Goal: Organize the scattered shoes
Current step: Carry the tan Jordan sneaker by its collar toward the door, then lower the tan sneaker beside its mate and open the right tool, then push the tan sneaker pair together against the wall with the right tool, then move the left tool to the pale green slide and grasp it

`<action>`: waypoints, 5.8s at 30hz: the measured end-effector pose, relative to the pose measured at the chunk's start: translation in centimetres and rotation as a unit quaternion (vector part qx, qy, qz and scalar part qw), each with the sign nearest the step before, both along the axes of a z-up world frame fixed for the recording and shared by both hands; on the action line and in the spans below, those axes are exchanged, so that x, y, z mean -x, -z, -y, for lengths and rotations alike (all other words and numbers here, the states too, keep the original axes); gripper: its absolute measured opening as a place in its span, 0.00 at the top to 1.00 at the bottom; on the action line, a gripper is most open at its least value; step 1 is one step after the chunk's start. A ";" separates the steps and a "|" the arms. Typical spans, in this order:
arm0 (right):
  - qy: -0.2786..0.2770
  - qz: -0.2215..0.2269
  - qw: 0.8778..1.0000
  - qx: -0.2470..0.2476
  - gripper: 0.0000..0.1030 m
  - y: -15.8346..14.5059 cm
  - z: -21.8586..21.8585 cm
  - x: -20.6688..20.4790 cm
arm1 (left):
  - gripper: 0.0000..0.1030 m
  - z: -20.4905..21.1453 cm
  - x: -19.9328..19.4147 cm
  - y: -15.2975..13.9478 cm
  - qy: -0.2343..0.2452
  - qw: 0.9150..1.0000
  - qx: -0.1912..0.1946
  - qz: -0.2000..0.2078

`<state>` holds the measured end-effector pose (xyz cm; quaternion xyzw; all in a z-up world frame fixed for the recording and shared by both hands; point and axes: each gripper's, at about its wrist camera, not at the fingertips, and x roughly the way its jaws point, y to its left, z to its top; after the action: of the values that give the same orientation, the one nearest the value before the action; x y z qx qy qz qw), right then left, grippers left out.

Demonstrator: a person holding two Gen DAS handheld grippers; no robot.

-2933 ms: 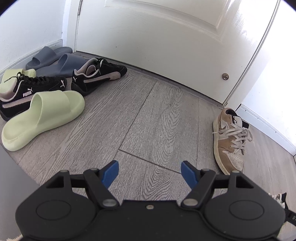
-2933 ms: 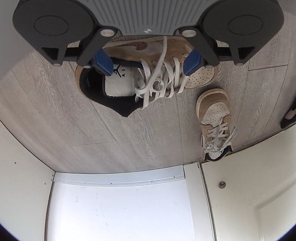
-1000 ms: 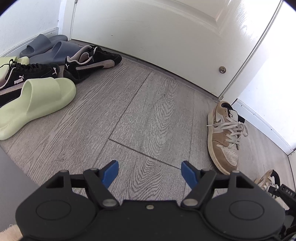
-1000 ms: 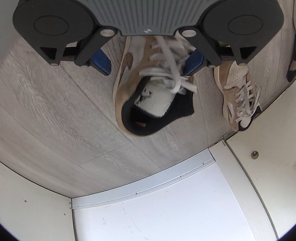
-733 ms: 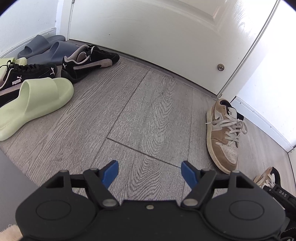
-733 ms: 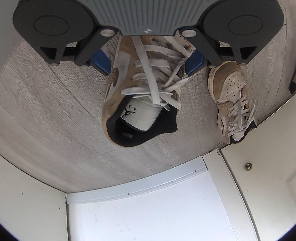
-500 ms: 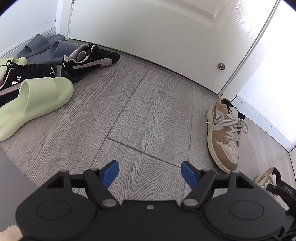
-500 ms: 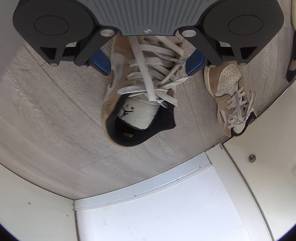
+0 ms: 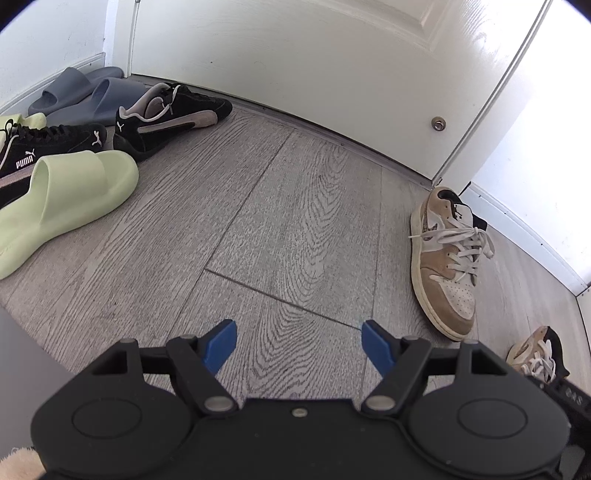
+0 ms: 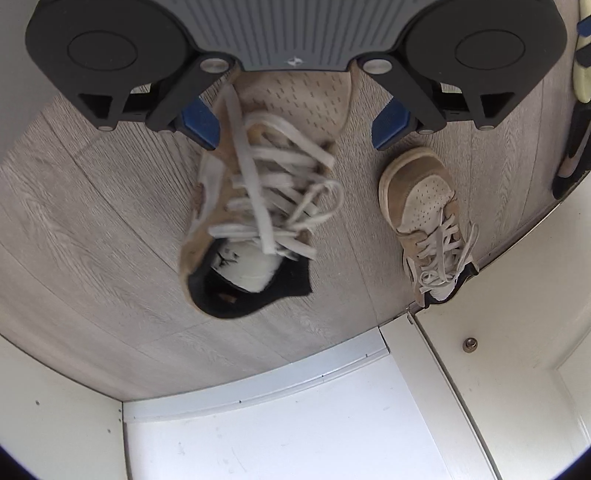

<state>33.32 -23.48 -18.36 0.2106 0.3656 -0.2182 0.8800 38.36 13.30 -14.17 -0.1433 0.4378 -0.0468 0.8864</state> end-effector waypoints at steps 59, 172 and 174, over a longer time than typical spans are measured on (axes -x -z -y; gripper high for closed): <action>-0.180 0.050 0.981 0.050 0.48 5.0 5.8 -7.7 | 0.27 3.4 -2.9 2.2 0.008 1.000 0.009 -0.025; -0.283 0.092 0.955 -0.014 0.14 2.2 -7.3 -7.8 | 0.24 -6.4 -3.5 -0.1 -0.110 0.993 -0.042 0.026; -0.293 0.084 0.952 -0.031 0.14 2.3 -8.8 -6.7 | 0.24 -7.9 -3.6 -0.9 -0.119 0.990 -0.060 0.041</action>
<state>39.97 -14.66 -20.68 0.1387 0.3428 0.0790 0.9258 42.00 21.24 -13.24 -0.1386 0.3828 0.0794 0.9099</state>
